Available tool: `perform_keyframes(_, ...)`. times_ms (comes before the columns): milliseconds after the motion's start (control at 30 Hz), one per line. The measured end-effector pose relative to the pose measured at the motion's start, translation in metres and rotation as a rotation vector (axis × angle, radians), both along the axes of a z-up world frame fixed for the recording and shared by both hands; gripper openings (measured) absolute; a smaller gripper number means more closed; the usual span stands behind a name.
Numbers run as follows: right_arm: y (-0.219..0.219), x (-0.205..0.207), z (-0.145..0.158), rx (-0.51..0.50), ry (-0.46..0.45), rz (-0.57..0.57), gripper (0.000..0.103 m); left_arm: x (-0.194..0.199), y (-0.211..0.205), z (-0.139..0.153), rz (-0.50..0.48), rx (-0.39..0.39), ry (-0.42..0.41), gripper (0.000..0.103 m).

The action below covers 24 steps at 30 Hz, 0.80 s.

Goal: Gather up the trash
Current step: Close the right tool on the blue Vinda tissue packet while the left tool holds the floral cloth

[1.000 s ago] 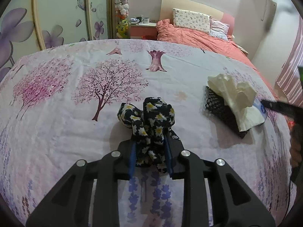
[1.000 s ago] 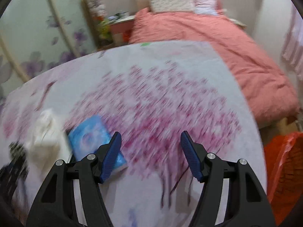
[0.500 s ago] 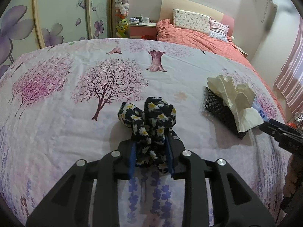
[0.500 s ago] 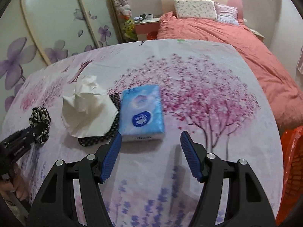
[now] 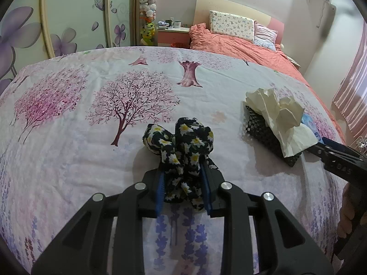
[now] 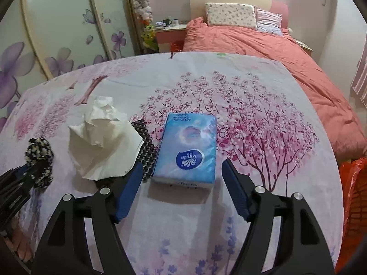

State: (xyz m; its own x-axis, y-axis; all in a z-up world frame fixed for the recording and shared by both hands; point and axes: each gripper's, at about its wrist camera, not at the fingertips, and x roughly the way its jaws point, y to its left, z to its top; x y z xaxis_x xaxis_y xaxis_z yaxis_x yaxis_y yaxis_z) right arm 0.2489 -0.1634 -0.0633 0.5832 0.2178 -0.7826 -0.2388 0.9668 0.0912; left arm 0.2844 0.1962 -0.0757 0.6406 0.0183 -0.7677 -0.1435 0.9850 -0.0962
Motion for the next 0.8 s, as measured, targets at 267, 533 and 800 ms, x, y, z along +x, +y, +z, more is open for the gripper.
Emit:
perform_keyframes(267,-0.028,-0.013,-0.003,0.008,0.001,-0.037,0.054,0.0,0.0,0.0,0.0,-0.001,0.0,0.028)
perform_keyframes(533,-0.066,-0.032,-0.002,0.031,0.006,-0.105,0.057,-0.001,0.0,-0.001,0.0,-0.001,0.0,0.028)
perform_keyframes(800,-0.053,-0.022,-0.005,-0.014,-0.009,-0.139,0.061,-0.001,-0.001,-0.001,0.001,0.005,0.002,0.028)
